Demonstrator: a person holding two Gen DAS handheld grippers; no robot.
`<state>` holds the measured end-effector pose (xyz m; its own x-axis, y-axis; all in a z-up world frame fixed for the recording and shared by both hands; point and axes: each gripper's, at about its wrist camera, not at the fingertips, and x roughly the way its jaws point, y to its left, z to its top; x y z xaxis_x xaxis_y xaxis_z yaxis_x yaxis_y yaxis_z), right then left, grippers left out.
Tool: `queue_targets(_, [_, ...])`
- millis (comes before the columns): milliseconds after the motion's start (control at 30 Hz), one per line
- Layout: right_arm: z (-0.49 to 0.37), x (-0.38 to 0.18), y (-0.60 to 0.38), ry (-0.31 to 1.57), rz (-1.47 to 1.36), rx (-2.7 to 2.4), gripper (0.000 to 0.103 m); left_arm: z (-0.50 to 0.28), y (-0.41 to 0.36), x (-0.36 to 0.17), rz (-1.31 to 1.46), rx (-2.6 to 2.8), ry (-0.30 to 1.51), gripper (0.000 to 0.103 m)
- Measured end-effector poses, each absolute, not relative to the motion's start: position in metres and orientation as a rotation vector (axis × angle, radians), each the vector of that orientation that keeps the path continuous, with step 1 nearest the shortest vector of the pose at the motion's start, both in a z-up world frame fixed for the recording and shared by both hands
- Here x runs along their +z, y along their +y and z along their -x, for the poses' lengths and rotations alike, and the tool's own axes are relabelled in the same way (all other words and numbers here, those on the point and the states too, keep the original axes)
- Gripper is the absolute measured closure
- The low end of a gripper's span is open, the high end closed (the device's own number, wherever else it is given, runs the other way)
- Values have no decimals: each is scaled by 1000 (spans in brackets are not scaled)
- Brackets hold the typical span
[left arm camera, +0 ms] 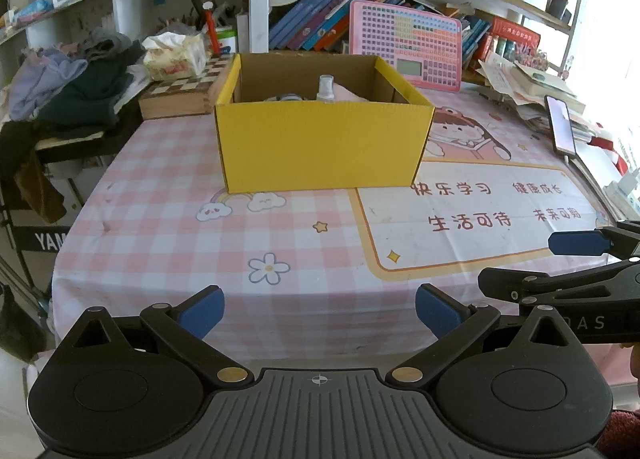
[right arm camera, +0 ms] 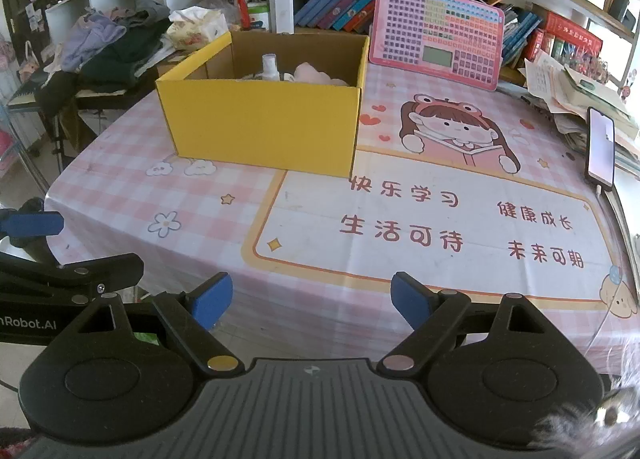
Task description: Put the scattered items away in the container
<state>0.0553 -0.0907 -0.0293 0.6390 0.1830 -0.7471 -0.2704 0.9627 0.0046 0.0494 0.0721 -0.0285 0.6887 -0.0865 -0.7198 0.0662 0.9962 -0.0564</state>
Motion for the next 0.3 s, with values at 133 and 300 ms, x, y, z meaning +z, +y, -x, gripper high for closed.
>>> queue_targets(133, [-57,-32,-92,846,114,262,17,-51,72,-30,37,-86,808,0])
queue_targets(300, [-59,-34,-92,865,125,263,17,-56,73,-34,63,-95,822,0])
